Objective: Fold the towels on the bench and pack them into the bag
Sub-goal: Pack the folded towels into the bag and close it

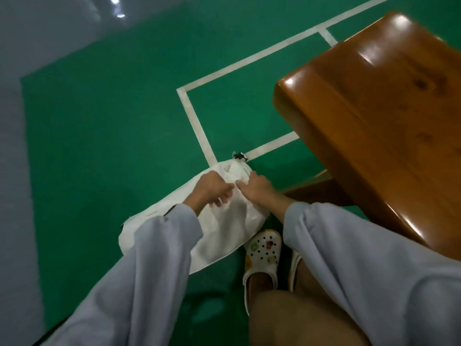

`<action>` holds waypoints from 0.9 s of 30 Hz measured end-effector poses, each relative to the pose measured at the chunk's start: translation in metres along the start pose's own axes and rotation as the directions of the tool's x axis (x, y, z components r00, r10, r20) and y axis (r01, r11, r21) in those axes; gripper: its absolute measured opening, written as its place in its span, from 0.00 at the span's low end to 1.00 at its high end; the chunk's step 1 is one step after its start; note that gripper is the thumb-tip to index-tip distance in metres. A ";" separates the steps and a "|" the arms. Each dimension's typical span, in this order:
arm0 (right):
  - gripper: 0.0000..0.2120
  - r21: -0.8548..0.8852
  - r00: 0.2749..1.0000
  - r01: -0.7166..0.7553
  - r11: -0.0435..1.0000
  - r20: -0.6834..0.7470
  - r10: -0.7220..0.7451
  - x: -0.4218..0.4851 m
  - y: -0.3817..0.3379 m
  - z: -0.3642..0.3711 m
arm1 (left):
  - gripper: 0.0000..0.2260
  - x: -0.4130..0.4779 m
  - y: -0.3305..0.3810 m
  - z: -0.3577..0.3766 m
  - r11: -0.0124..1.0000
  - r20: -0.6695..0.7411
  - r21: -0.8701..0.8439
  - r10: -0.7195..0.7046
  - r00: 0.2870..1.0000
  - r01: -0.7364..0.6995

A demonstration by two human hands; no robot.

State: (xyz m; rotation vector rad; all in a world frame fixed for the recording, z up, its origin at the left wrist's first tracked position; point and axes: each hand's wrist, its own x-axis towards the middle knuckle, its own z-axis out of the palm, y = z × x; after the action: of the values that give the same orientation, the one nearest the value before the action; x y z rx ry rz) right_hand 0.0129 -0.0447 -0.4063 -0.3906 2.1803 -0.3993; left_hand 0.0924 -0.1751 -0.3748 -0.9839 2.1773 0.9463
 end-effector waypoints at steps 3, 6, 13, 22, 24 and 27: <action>0.36 -0.241 0.991 0.119 0.963 -0.035 -0.131 0.006 -0.024 0.011 | 0.11 0.000 -0.058 -0.038 0.978 -0.128 0.209 0.049 0.991 -0.021; 0.35 -0.408 0.955 0.276 0.870 0.012 -0.298 0.014 -0.055 0.014 | 0.10 0.004 -0.102 -0.050 0.960 -0.146 0.275 0.099 0.984 -0.055; 0.27 -0.587 0.896 0.420 0.692 0.146 -0.420 0.037 -0.114 0.062 | 0.20 0.027 -0.161 -0.054 0.960 -0.086 0.275 -0.024 0.996 0.047; 0.39 -0.801 0.949 0.308 0.514 0.224 -0.220 0.057 -0.105 0.065 | 0.30 0.042 -0.219 -0.030 0.983 0.178 0.059 -0.179 0.968 0.171; 0.42 -0.786 0.945 0.326 0.525 0.288 -0.155 0.057 -0.115 0.066 | 0.39 0.042 -0.217 -0.023 0.986 0.256 0.093 -0.159 0.954 0.139; 0.43 -0.777 0.931 0.334 0.534 0.362 -0.057 0.061 -0.118 0.065 | 0.35 0.038 -0.210 -0.021 0.984 0.260 0.150 -0.131 0.957 0.094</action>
State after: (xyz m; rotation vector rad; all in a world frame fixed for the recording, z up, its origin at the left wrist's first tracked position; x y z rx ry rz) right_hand 0.0454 -0.1856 -0.4375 -1.1589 1.8844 0.6206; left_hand 0.2337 -0.3078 -0.4672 -0.8514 1.9107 0.8141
